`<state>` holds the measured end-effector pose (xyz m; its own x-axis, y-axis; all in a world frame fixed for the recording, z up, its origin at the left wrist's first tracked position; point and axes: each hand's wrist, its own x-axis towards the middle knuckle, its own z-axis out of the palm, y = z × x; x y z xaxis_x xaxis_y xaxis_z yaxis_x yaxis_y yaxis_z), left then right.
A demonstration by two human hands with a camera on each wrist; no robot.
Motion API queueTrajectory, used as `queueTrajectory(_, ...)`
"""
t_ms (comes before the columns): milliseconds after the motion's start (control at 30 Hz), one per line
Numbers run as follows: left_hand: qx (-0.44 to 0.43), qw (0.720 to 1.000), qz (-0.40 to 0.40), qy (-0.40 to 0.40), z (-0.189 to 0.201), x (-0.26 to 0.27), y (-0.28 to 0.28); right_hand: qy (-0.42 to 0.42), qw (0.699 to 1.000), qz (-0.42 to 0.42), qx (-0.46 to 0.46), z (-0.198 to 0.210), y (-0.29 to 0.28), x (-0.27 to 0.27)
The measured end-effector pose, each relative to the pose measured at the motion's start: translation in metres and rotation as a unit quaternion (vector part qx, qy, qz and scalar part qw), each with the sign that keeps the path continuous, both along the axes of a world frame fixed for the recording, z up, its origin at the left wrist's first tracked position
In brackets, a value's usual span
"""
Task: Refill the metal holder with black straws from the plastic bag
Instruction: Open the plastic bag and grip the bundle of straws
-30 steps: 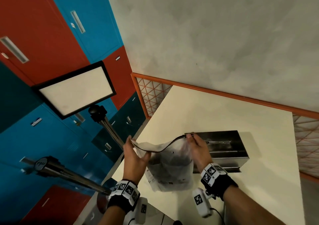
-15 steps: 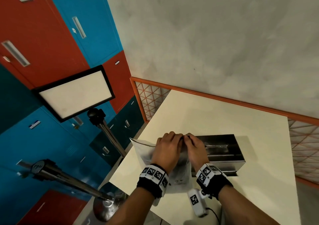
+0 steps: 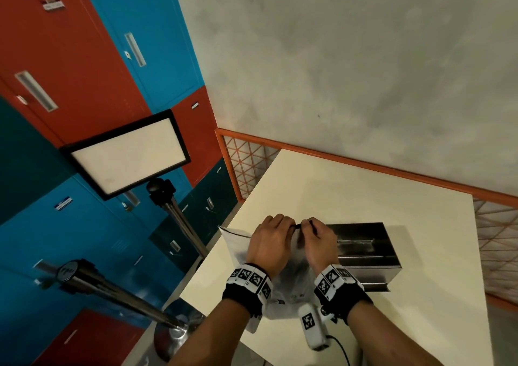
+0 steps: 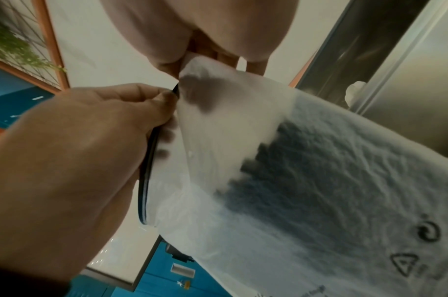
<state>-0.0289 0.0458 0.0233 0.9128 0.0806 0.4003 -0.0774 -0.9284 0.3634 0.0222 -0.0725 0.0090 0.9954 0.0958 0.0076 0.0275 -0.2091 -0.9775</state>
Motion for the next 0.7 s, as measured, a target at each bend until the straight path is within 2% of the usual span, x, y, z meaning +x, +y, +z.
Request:
queueTrajectory(400,0.027,0.999,0.024,0.011,-0.007,-0.013,0.024,0.027,0.998,-0.043,-0.029,0.002,-0.011,0.009)
queueTrajectory(567,0.029,0.999,0.027,0.017,-0.003,-0.017,0.028,0.034,0.997,-0.006,-0.063,0.008,-0.011,0.016)
queueTrajectory(633,0.029,0.999,0.026,0.013,-0.001,-0.015,0.028,-0.007,0.995,0.012,-0.103,0.012,-0.009,0.021)
queueTrajectory(700,0.042,0.999,0.027,0.013,0.003,-0.013,0.027,-0.123,0.974,0.039,-0.186,0.02,-0.005,0.023)
